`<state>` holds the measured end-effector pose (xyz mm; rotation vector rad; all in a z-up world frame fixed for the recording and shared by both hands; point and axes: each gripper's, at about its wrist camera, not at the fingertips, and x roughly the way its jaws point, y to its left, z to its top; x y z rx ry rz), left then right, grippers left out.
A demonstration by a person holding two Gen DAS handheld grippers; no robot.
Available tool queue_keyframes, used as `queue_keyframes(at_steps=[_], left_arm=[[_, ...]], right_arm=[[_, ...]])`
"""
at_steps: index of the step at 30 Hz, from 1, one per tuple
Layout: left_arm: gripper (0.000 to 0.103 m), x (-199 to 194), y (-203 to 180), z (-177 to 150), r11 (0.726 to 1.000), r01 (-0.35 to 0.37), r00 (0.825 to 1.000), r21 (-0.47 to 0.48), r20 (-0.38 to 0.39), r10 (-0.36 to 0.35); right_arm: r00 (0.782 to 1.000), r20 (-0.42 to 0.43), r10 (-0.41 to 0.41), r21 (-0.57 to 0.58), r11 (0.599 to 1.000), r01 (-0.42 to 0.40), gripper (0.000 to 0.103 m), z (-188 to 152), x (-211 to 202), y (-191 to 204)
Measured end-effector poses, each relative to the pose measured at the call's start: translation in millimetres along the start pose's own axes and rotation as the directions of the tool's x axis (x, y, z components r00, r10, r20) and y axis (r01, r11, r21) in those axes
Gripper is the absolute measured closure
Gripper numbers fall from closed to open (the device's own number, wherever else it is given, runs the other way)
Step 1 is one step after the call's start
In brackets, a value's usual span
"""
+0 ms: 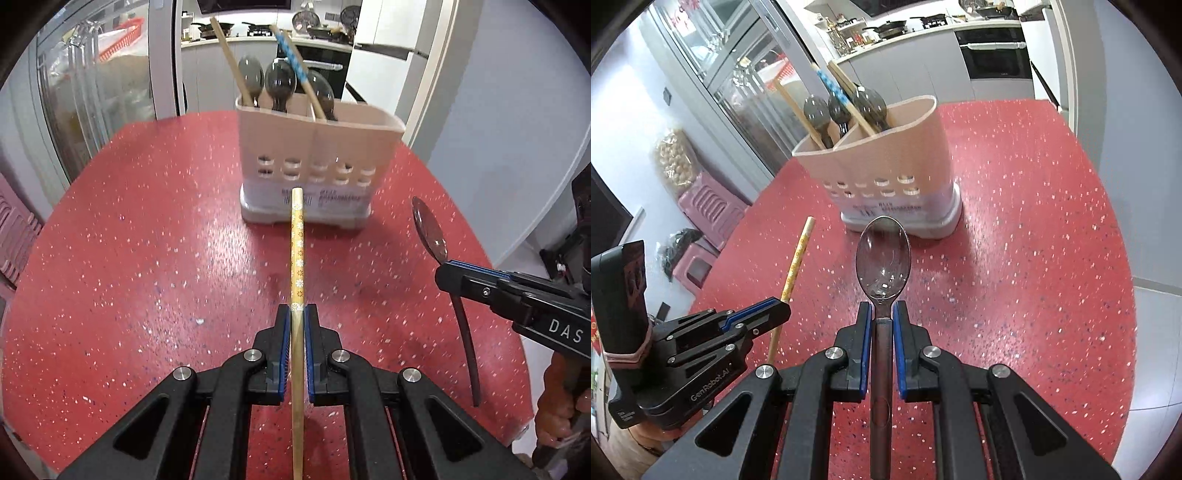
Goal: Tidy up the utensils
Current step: 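Carry the spoon and chopstick up over the beige holder and lower them in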
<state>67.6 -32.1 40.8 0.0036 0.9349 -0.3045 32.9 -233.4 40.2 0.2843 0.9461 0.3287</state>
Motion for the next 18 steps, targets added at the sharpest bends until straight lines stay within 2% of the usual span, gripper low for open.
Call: queue_keyframes(at_steps=[18], left_arm=[[0.07,-17,0,36,1.0,0.018,0.995,-0.012,0.095,-0.017]], right_arm=[[0.998,0.065,0.005,-0.021,1.0,-0.004,0.091,39,-17,4]])
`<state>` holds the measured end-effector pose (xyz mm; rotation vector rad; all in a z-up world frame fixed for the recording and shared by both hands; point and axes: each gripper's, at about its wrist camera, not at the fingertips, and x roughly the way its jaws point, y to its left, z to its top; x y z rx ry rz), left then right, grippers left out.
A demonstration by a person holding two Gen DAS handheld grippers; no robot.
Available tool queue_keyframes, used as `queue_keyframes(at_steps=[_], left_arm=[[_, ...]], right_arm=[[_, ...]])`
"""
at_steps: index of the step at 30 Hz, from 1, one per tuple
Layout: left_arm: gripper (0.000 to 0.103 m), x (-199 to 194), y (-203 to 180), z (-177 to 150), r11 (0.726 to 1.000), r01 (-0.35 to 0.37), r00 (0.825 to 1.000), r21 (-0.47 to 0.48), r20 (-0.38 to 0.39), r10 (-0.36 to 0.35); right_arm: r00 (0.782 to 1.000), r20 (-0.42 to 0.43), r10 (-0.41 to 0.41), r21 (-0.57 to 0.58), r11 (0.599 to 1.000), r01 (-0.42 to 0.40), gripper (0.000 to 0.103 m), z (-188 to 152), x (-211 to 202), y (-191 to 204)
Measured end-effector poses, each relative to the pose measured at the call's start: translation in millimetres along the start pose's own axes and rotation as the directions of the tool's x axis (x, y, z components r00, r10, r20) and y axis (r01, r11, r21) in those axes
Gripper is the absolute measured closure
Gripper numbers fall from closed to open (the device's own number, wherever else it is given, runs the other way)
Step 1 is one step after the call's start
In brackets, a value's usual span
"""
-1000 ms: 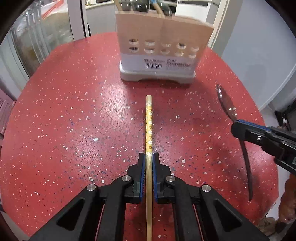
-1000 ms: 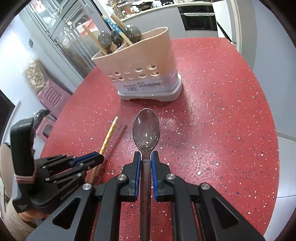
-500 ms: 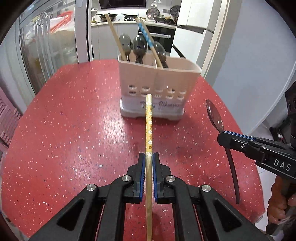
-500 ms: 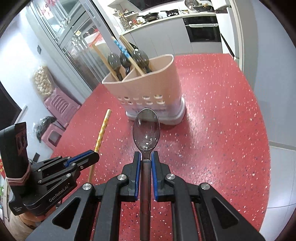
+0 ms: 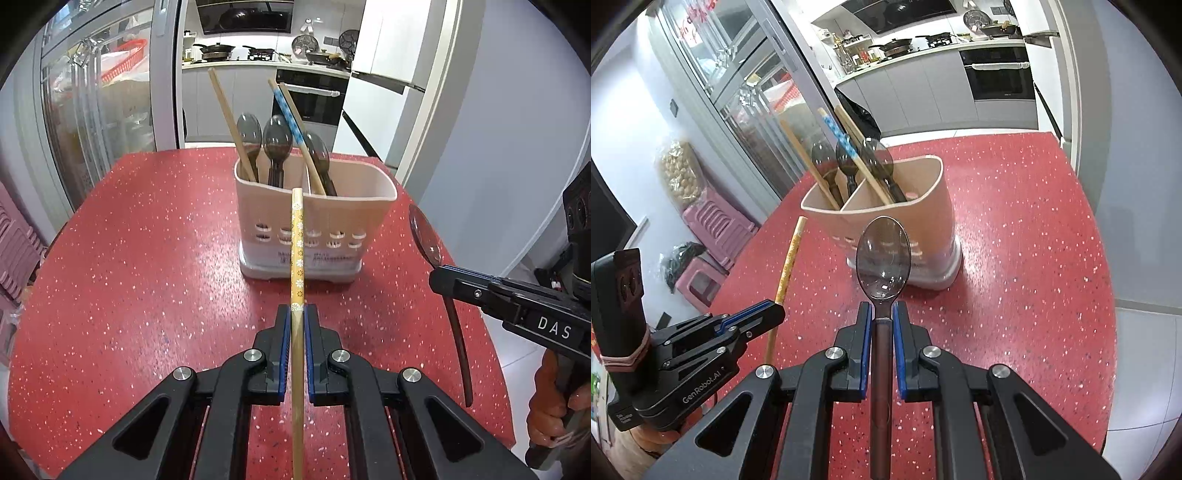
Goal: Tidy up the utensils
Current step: 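Carry the spoon and chopstick up over the beige holder and lower them in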
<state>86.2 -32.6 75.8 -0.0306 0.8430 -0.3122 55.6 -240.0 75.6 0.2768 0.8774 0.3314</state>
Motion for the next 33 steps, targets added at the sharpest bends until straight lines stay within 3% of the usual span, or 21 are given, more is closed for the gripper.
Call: queue_keyframes(at_steps=[17,33], left_arm=[[0.07,-3,15,51,0.999,0.009,0.994,-0.044,0.109,-0.004],[0.07,-2,31,116,0.993,0.05,0.973,-0.104,0.23,-0.025]], right_arm=[[0.997,0.075,-0.016,-0.012,1.0,0.017,0.091,52,-7,-8],[0.989,0.147,-0.002,-0.03,1.0,0.006,0.091,108,-2,-7]])
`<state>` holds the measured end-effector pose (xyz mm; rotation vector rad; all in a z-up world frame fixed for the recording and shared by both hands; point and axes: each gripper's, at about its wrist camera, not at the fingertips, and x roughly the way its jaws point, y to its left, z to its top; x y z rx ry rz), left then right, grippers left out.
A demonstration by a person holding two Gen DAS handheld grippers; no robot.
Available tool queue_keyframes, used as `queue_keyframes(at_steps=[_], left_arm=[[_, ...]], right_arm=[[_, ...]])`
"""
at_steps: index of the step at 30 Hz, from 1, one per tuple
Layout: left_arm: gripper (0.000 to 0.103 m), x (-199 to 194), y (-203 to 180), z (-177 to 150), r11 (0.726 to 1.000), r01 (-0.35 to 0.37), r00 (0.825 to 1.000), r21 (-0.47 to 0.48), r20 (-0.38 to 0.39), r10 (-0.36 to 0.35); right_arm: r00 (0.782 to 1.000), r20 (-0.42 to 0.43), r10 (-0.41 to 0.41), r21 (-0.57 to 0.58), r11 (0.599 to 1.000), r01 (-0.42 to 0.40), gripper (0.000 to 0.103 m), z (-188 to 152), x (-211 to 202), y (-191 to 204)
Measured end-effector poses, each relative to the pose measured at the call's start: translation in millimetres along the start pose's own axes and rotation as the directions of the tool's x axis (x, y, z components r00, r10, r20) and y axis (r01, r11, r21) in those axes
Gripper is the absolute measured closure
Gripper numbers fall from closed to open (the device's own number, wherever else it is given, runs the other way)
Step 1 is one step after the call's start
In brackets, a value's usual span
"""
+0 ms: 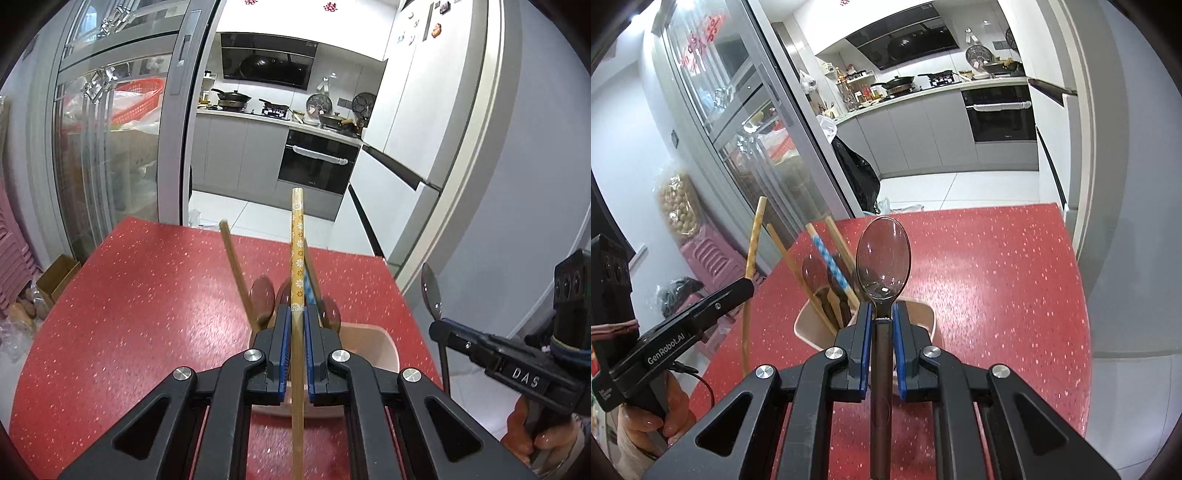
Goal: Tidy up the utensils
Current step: 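Carry the spoon and chopstick up over the beige holder and lower them in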
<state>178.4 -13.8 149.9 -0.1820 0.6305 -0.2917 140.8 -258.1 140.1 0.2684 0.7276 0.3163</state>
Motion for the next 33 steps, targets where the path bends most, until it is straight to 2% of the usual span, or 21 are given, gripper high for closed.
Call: queue_keyframes(at_steps=[6,14,21,33], left_arm=[[0.07,10,0,22,1.0,0.006,0.999,-0.025,0.053,-0.005],[0.07,26,-4,36,0.999,-0.043,0.989,-0.017,0.143,0.045],[0.07,47,1,36,0.997,-0.065,0.979,-0.053,0.191,0.074],[0.07,64,3,41,0.992,-0.086,0.948,-0.091,0.299,0.11]], right_arm=[[0.999,0.047,0.006,-0.034,0.999,-0.005,0.091,23,11,6],[0.994,0.108,0.032,-0.06,0.998,-0.025,0.091,41,31,9],[0.988,0.152,0.028,-0.129,0.992,-0.008,0.091,37,56,17],[0.978,0.207,0.002,-0.178,0.983,0.035,0.091,27,79,11]])
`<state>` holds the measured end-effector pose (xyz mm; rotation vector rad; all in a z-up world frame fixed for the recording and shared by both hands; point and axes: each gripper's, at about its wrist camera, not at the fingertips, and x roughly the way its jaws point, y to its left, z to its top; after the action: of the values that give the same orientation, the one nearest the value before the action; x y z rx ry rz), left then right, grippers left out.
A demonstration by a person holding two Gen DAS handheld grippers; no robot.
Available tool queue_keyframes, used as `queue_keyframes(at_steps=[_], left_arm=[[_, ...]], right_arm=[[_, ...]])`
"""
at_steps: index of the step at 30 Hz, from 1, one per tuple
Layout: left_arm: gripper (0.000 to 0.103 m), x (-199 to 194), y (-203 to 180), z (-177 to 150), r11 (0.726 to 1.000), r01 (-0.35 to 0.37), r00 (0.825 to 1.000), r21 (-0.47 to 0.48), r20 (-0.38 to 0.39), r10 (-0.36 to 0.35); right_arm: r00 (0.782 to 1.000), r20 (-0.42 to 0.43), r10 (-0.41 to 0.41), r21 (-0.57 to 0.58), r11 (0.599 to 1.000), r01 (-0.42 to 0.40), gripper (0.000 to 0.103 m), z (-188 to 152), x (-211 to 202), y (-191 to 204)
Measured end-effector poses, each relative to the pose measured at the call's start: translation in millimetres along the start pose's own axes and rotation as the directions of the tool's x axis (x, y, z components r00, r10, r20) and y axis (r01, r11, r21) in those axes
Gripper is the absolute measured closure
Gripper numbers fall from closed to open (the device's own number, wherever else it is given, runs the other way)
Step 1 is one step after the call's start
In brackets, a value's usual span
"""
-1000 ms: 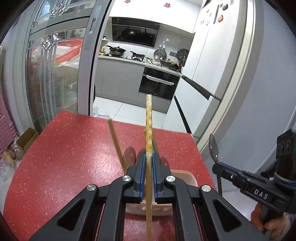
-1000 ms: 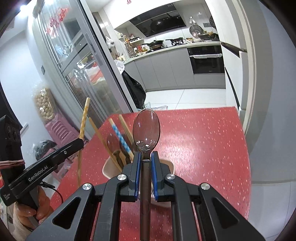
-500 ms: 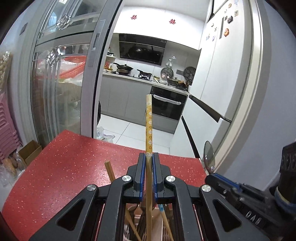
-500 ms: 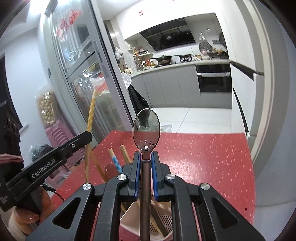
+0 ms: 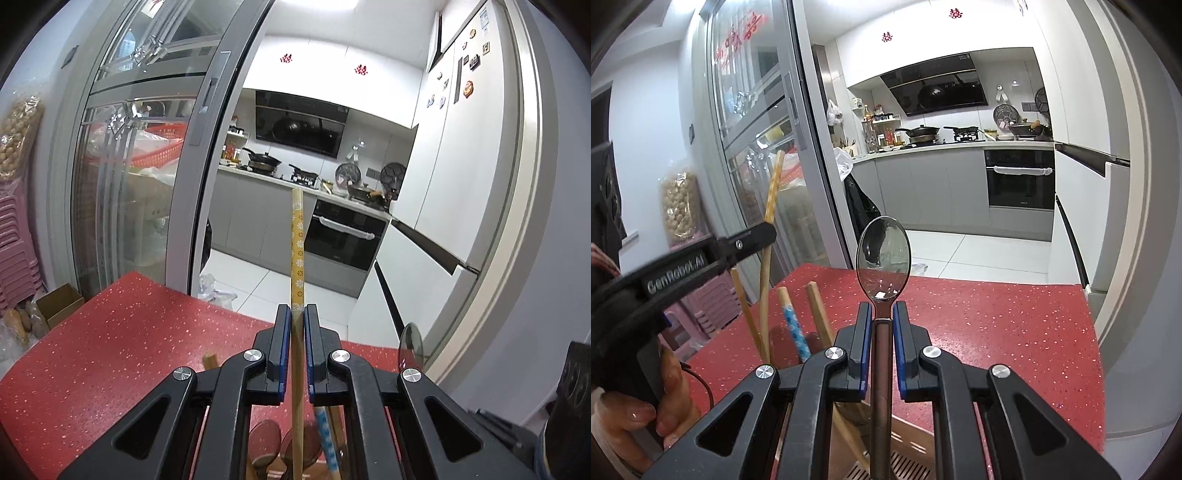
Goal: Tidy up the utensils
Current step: 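Carry the spoon and chopstick up over the beige holder and lower them in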
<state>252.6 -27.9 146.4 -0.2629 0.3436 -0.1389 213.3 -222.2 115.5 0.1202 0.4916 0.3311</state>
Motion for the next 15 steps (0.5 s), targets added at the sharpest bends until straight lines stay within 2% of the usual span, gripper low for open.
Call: queue_keyframes(at_steps=[11,15], left_arm=[[0.07,-9,-8,-32,0.997,-0.026,1.0,0.075,0.019,0.025],[0.07,-15,-9,-39,0.995,-0.027,1.0,0.097,0.003,0.027]], right_arm=[[1.0,0.014,-0.023,-0.085,0.996,0.025,0.091,-24,1,12],[1.0,0.001,-0.027,-0.094,0.995,0.027,0.091,-32,1,12]])
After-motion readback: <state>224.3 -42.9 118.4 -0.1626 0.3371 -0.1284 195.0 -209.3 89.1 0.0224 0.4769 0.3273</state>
